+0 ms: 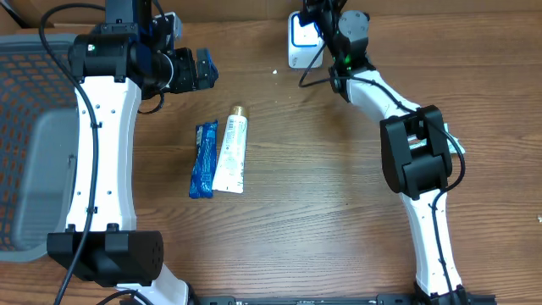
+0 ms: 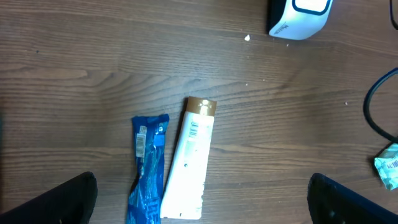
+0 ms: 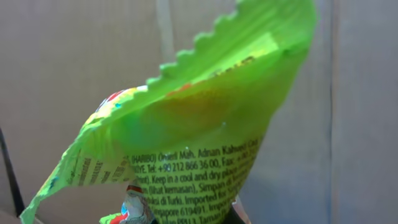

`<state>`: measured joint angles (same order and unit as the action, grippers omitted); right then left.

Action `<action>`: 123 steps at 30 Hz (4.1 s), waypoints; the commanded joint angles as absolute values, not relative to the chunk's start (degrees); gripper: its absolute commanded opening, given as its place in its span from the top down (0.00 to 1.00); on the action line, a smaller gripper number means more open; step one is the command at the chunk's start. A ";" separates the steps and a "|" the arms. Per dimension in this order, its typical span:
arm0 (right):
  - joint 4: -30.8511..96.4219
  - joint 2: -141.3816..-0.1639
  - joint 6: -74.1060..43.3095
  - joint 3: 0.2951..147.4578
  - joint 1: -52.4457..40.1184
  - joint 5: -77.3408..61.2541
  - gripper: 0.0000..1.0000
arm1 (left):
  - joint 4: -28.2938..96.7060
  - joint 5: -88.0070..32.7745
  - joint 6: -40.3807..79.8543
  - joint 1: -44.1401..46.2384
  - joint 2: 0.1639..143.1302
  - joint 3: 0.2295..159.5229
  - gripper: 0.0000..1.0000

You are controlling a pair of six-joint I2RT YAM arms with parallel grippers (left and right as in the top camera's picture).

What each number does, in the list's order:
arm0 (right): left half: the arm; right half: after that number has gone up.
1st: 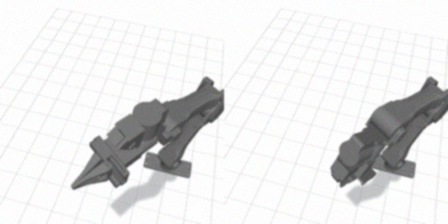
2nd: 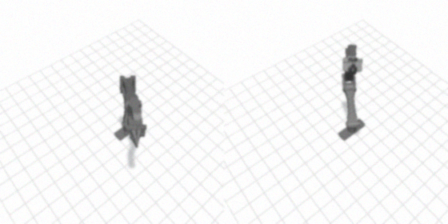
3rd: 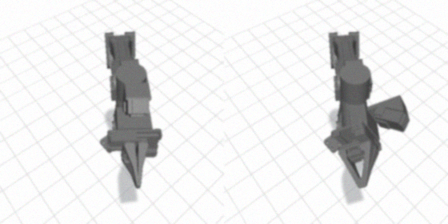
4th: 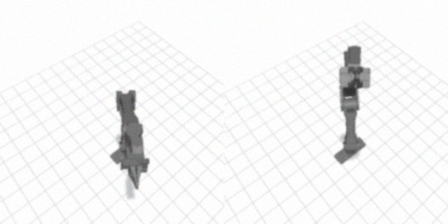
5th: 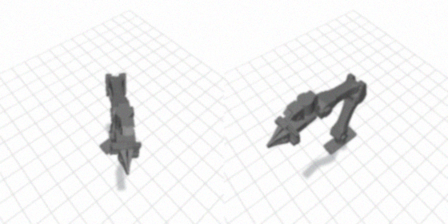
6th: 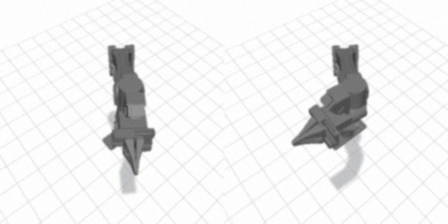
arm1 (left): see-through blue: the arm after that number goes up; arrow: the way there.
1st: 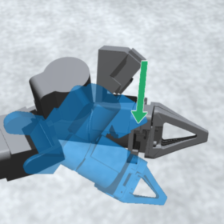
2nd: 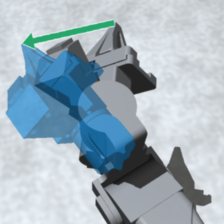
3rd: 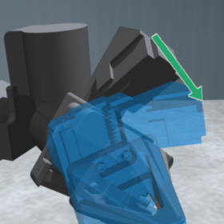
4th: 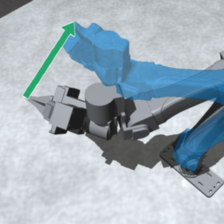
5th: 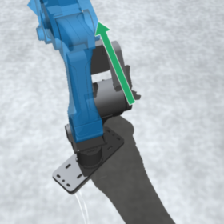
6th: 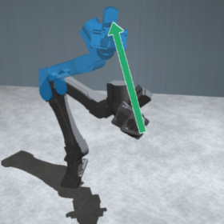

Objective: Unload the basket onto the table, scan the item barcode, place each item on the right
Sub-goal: 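Hold the green bag in front of the scanner with the right gripper, then carry the green bag right and drop it beside the wipes pack, then reach the right gripper to the white tube and grasp it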

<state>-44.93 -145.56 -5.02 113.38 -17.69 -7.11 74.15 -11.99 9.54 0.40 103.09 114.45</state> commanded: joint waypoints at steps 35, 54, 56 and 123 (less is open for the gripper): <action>-39.24 -149.49 2.00 115.96 -15.14 -20.62 0.96 | 74.11 -12.45 10.33 0.78 103.50 114.43 0.00; -38.02 -145.86 1.30 115.96 -14.70 -36.47 0.96 | 74.11 -12.43 10.33 0.78 103.50 114.43 0.00; -32.21 -143.83 1.34 115.96 -14.72 -37.01 0.96 | 74.11 -12.45 10.33 0.78 103.50 114.43 0.00; 28.53 -126.78 -32.42 98.17 -29.78 -27.94 0.00 | 74.11 -12.45 10.33 0.78 103.50 114.43 0.01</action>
